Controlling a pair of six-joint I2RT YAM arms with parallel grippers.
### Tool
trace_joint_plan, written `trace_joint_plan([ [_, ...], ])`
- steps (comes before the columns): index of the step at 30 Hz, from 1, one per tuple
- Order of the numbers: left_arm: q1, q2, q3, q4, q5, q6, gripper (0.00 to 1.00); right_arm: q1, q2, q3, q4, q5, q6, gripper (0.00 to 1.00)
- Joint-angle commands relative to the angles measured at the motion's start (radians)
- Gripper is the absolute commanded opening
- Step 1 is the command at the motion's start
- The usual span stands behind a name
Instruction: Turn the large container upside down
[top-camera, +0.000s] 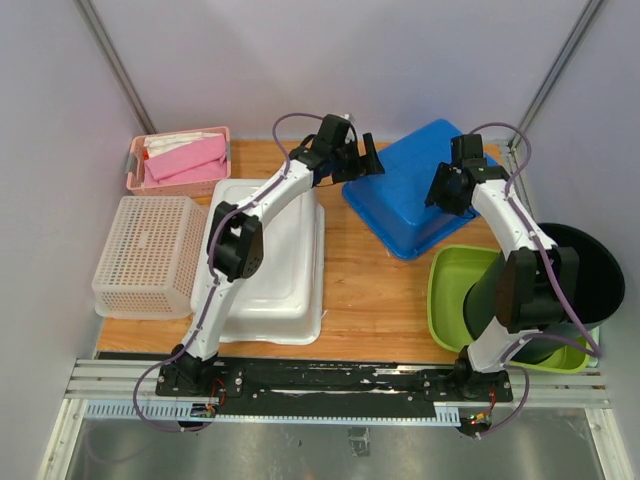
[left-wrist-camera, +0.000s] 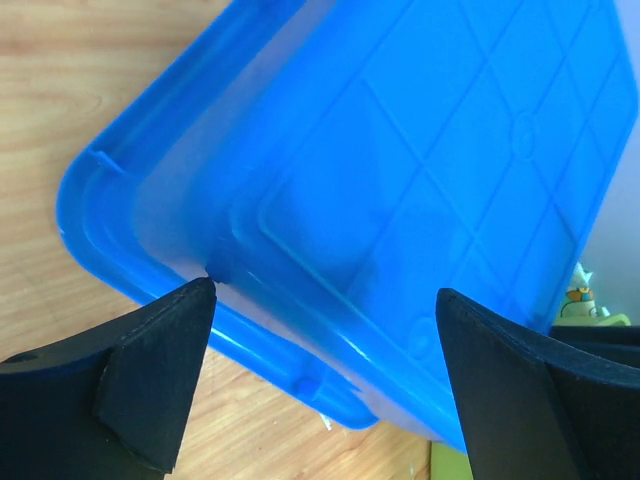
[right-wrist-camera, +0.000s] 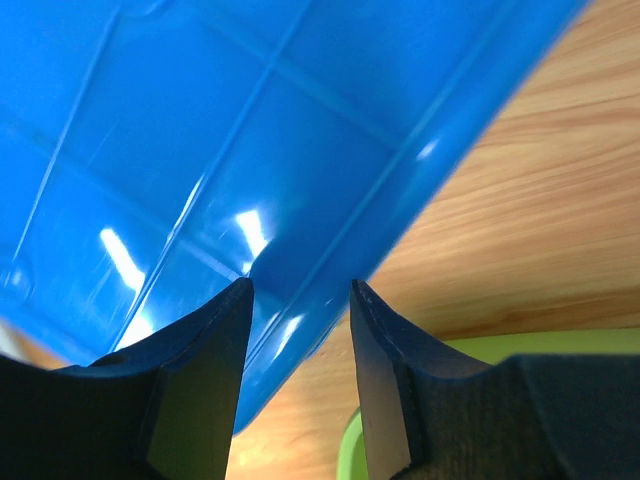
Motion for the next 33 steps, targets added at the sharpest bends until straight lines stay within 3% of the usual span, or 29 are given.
trace_joint_plan([
  [1, -0.01, -0.032, 0.091, -0.029, -0.033, 0.071, 0.96, 0.034, -0.021, -0.067, 0.063, -0.222, 0.12, 0.5],
  [6, -0.009, -0.17, 0.047, -0.042, -0.093, 0.149, 0.98, 0.065, -0.032, -0.186, 0.348, -0.352, 0.285, 0.51],
  [9, -0.009, -0.241, 0.012, -0.061, -0.114, 0.186, 0.98, 0.103, 0.022, -0.176, 0.484, -0.391, 0.34, 0.51],
  [14, -0.003, -0.338, -0.068, -0.083, -0.145, 0.216, 0.99, 0.202, 0.169, 0.02, 0.468, -0.486, 0.321, 0.51],
  [18, 0.023, -0.381, -0.119, -0.087, -0.124, 0.21, 0.99, 0.211, 0.163, 0.089, 0.408, -0.502, 0.249, 0.52],
  [21, 0.035, -0.397, -0.152, -0.102, -0.137, 0.255, 0.99, 0.178, 0.078, 0.08, 0.369, -0.435, 0.14, 0.53],
  [25, 0.072, -0.371, -0.177, -0.144, -0.181, 0.284, 0.99, 0.122, 0.005, 0.072, 0.279, -0.206, 0.032, 0.57],
  [30, 0.15, -0.315, -0.183, -0.168, -0.228, 0.289, 0.99, 0.05, 0.018, 0.172, 0.101, 0.087, 0.001, 0.66],
  [33, 0.16, -0.274, -0.16, -0.163, -0.269, 0.328, 0.99, 0.02, 0.045, 0.233, 0.07, 0.148, -0.118, 0.71],
])
